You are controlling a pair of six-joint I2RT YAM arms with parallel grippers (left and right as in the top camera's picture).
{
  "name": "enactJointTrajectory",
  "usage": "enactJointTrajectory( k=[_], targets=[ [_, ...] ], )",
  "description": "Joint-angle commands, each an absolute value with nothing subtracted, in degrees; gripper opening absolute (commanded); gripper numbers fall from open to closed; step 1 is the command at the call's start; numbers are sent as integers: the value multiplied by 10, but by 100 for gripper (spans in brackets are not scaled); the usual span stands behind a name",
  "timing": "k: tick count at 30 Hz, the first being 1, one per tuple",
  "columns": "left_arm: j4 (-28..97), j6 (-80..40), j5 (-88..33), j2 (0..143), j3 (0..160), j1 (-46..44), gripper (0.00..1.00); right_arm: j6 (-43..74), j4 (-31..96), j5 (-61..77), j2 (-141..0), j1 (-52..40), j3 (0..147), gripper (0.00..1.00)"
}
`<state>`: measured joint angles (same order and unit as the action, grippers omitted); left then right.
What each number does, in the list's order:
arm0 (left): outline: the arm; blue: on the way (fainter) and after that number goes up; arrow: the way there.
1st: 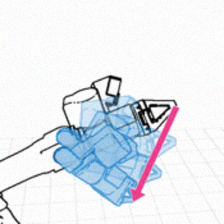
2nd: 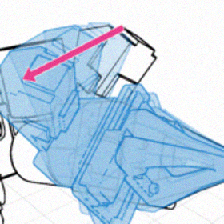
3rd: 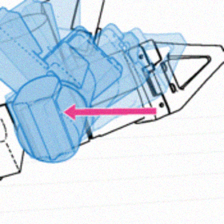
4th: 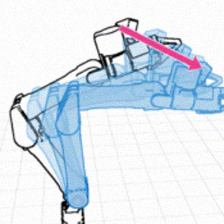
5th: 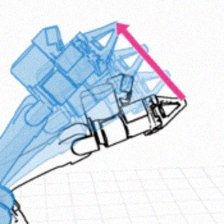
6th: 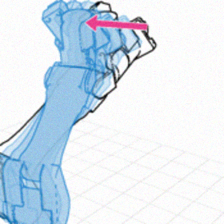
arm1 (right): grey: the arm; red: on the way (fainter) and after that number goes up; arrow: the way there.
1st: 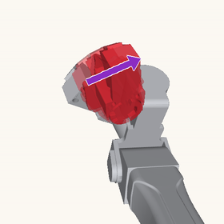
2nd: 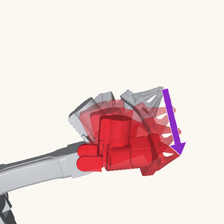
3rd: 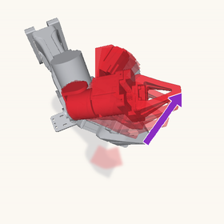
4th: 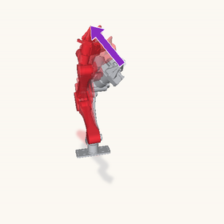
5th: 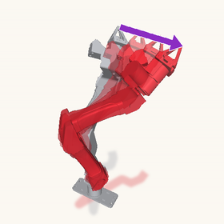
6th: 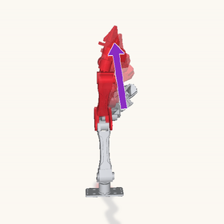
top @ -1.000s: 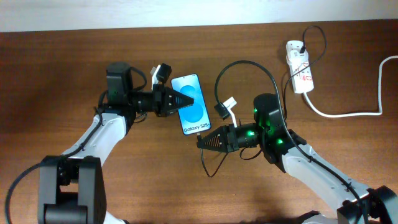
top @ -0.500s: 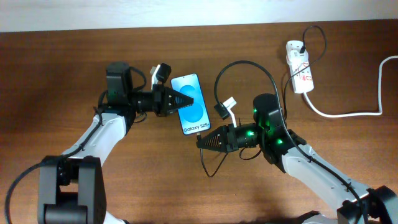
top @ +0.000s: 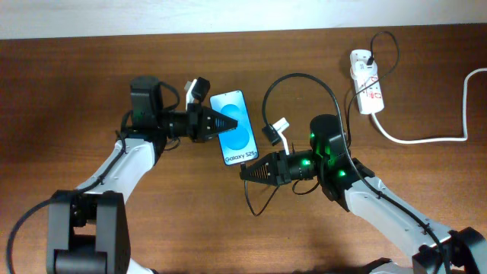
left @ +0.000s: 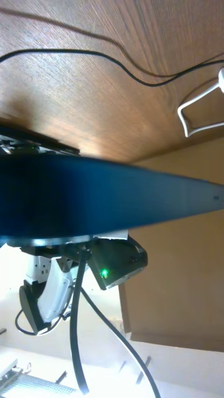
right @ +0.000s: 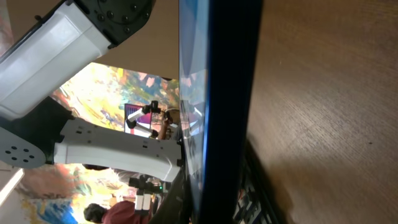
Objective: Plug charger to phone and switch on socket
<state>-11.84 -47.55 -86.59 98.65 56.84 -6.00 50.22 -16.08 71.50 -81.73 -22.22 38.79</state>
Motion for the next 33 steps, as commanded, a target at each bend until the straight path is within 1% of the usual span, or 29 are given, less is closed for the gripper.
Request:
enactJointTrajectory(
  k=[1,13,15,19,21,26,30,33],
  targets=[
    [-119,-466,-901,985,571,-83,0,500,-175,682,-821,-221,397,4],
    [-119,-466,-901,985,571,-85,0,500,-178,670,-835,-220,397,4],
    [-119,-466,-901,985,571,-85,0,500,-198,672,-838,-220,397,4],
    [-119,-454,-901,985,571,-85,0,500,-277,672,-839,-220,397,4],
    [-119,-453,-901,985,571,-85,0,500,-293,672,-839,-220,397,4],
    [-119,-412,-901,985,571,-86,0,499,-294,675,-839,-201,398,4],
    [-117,-335,-901,985,571,-90,0,498,-294,700,-839,-185,398,4],
    [-117,-322,-901,985,571,-92,0,469,-293,700,-839,-185,398,4]
  ],
)
